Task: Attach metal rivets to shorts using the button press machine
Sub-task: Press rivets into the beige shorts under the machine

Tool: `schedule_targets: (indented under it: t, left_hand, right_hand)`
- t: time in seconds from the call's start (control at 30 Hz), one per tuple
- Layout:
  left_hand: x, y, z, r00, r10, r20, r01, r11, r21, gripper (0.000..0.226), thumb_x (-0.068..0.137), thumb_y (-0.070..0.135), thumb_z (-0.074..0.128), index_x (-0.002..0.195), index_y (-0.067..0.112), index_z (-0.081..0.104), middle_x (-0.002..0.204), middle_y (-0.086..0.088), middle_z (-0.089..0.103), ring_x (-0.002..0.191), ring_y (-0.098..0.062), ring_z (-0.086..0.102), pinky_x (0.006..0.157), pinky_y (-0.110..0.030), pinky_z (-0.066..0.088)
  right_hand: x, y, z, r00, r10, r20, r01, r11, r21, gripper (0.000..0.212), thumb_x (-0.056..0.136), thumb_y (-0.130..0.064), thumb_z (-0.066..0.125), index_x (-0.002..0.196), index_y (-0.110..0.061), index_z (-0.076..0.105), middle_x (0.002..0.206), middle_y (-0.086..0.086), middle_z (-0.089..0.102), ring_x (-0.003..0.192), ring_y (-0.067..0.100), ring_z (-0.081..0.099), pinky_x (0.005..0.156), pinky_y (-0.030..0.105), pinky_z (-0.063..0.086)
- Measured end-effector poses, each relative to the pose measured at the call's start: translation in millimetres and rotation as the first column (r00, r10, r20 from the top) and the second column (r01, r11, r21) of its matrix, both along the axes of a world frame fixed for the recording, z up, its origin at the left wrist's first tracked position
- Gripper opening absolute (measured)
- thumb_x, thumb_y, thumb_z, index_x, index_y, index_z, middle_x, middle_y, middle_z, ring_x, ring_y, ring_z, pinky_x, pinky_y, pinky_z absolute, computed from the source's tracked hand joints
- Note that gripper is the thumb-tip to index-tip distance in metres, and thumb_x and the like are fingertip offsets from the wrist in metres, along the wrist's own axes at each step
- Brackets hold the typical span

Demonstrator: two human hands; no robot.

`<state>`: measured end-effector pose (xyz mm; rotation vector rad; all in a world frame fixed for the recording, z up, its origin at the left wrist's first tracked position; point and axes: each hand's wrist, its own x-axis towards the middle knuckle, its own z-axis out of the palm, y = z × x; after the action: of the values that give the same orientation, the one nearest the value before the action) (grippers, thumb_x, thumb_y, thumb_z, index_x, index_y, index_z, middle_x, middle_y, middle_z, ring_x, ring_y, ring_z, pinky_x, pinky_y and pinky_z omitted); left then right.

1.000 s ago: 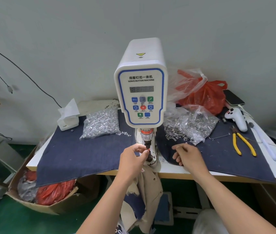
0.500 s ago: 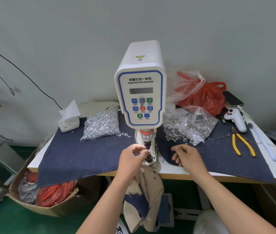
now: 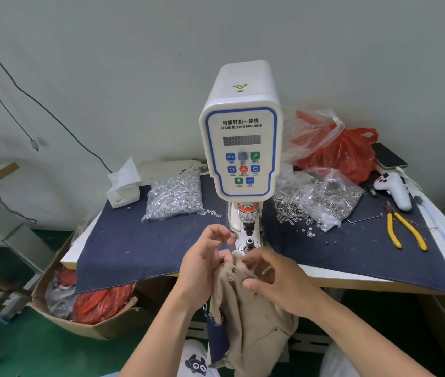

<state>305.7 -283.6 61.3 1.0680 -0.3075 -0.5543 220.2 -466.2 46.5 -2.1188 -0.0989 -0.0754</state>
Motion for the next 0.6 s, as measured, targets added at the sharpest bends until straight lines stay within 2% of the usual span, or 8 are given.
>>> schedule_targets:
  t: [0.1, 0.2, 0.3, 0.4, 0.47, 0.5, 0.57, 0.6]
  left_hand:
    - [-4, 2, 4, 1.0, -0.002, 0.026, 0.003, 0.998, -0.058, 0.019, 0.081, 0.013, 0.049, 0.098, 0.012, 0.058, 0.093, -0.006, 0.058, 0.053, -0.017, 0.049, 0.048, -0.027, 0.047]
    - [-7, 3, 6, 0.998, -0.031, 0.063, 0.038, 0.994, -0.106, 0.022, 0.078, 0.011, 0.051, 0.098, 0.013, 0.06, 0.097, -0.008, 0.059, 0.055, -0.017, 0.052, 0.051, -0.027, 0.048]
    - [-9, 3, 9, 0.994, -0.062, 0.091, 0.071, 0.993, -0.097, 0.027, 0.069, 0.011, 0.058, 0.095, 0.014, 0.064, 0.099, -0.006, 0.061, 0.059, -0.018, 0.053, 0.057, -0.029, 0.047]
    - [-7, 10, 13, 0.97, -0.091, 0.224, 0.063, 0.99, 0.128, 0.024, 0.07, 0.015, 0.064, 0.094, 0.016, 0.066, 0.096, -0.005, 0.063, 0.07, -0.017, 0.056, 0.065, -0.028, 0.049]
    - [-4, 17, 17, 0.848, -0.256, 0.463, 0.021, 0.891, 0.454, 0.011, 0.084, 0.024, 0.067, 0.094, 0.02, 0.066, 0.091, -0.003, 0.065, 0.08, -0.015, 0.059, 0.074, -0.03, 0.048]
    - [-3, 20, 16, 0.769, -0.382, 0.513, 0.004, 0.805, 0.593, 0.01, 0.089, 0.033, 0.068, 0.093, 0.024, 0.068, 0.088, -0.001, 0.067, 0.08, -0.013, 0.059, 0.076, -0.033, 0.048]
    - [0, 24, 15, 0.709, -0.498, 0.499, -0.03, 0.685, 0.728, 0.025, 0.093, 0.052, 0.069, 0.093, 0.027, 0.072, 0.085, -0.007, 0.068, 0.077, -0.011, 0.056, 0.073, -0.037, 0.047]
    - [1, 25, 16, 0.722, -0.491, 0.488, -0.025, 0.686, 0.727, 0.03, 0.093, 0.055, 0.07, 0.091, 0.025, 0.073, 0.084, -0.01, 0.068, 0.076, -0.011, 0.055, 0.072, -0.037, 0.045]
  right_hand:
    - [-7, 5, -2, 0.987, -0.027, 0.155, 0.033, 0.999, -0.031, 0.029, 0.08, -0.043, 0.078, 0.098, -0.042, 0.055, 0.101, -0.017, 0.056, 0.092, 0.006, 0.057, 0.078, 0.015, 0.044]
    - [-12, 10, -5, 0.993, 0.028, 0.114, -0.018, 0.997, -0.081, 0.025, 0.08, -0.051, 0.073, 0.092, -0.042, 0.054, 0.095, -0.021, 0.052, 0.088, 0.004, 0.052, 0.074, 0.015, 0.04]
    - [-13, 10, -7, 0.988, 0.05, 0.143, -0.031, 0.991, -0.129, 0.023, 0.084, -0.047, 0.071, 0.08, -0.037, 0.051, 0.087, -0.016, 0.05, 0.084, 0.007, 0.049, 0.071, 0.021, 0.038]
    - [-14, 7, -6, 0.969, -0.056, 0.241, 0.057, 0.998, 0.002, 0.02, 0.086, -0.029, 0.077, 0.079, -0.038, 0.061, 0.085, -0.014, 0.059, 0.087, 0.009, 0.056, 0.079, 0.027, 0.047]
    - [-14, 4, -2, 0.954, -0.129, 0.271, 0.1, 0.988, 0.117, 0.028, 0.084, -0.01, 0.081, 0.087, -0.037, 0.073, 0.093, -0.018, 0.068, 0.095, 0.011, 0.063, 0.085, 0.024, 0.049]
    - [-13, 2, 0, 0.949, -0.118, 0.293, 0.088, 0.99, 0.114, 0.03, 0.083, -0.005, 0.081, 0.089, -0.034, 0.075, 0.096, -0.019, 0.07, 0.099, 0.012, 0.063, 0.088, 0.022, 0.049]
    - [-11, -2, 2, 0.963, -0.042, 0.265, 0.014, 0.994, 0.108, 0.02, 0.086, -0.009, 0.08, 0.086, -0.028, 0.074, 0.098, -0.017, 0.07, 0.1, 0.011, 0.062, 0.089, 0.021, 0.047]
    - [-11, -5, 1, 0.981, 0.015, 0.191, -0.047, 0.985, 0.164, 0.009, 0.088, -0.017, 0.078, 0.085, -0.023, 0.072, 0.094, -0.014, 0.068, 0.093, 0.011, 0.062, 0.084, 0.022, 0.046]
